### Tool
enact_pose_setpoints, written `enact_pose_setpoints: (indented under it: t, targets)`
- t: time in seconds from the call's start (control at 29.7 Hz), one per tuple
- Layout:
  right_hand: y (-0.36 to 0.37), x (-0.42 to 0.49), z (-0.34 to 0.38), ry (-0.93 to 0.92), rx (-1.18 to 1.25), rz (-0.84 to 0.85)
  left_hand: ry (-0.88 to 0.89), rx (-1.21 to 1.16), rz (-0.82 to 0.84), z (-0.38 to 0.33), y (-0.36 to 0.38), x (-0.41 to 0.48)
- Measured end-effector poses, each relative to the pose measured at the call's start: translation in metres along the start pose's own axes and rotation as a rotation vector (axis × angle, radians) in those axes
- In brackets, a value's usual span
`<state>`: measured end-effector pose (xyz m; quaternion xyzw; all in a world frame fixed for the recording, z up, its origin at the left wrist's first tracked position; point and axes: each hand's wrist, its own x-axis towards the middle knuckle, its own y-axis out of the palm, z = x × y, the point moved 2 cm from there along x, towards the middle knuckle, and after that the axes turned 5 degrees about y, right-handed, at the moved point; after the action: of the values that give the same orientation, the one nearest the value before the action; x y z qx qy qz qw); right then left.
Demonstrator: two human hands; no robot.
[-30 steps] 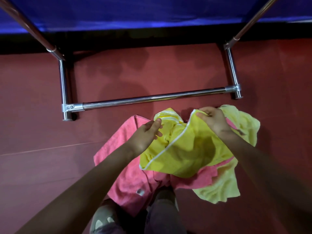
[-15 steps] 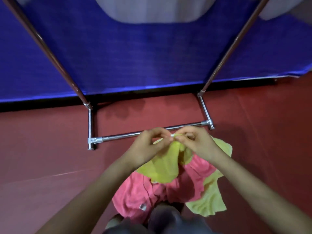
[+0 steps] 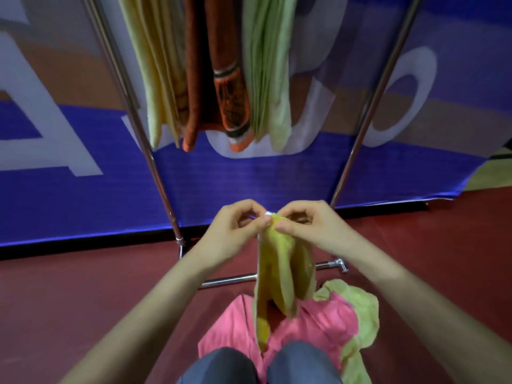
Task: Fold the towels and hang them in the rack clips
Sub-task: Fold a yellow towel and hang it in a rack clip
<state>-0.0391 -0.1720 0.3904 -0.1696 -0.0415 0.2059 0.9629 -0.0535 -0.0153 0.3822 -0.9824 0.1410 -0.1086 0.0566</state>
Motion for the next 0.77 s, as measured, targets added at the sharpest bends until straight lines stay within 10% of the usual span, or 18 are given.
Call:
enact_pose_setpoints:
  t: [0.37,0.77]
  targets:
    - [-0.007,-0.030,0.090,-0.204,-0.011,-0.040,0.013,0.086,-0.009,-0.083,0.000,-0.022]
    - [0.012,-0.077,0.045,0.110,0.081,0.105,0.051,0.132,0.011,-0.109,-0.004,-0.061]
